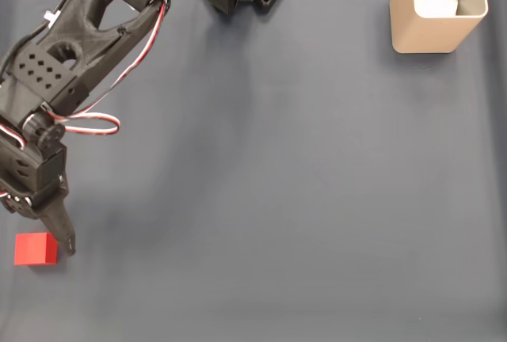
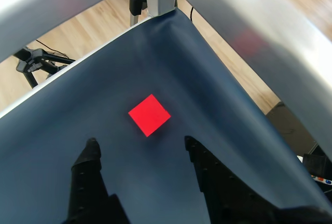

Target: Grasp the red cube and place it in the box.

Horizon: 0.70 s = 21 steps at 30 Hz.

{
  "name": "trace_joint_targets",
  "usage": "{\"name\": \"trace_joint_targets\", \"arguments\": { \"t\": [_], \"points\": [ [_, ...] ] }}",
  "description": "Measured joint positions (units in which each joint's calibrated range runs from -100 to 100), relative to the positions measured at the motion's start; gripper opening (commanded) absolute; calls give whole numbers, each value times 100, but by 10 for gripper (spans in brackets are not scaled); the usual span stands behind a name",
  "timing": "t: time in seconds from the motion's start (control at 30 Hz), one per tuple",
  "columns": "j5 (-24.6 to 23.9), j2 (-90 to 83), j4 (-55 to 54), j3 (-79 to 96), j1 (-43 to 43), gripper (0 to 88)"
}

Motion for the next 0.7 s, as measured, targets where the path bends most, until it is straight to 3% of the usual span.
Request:
{"name": "trace_joint_targets", "arguments": {
  "t": [0.7],
  "points": [
    [147, 894, -1058, -443, -7, 402]
  ]
}}
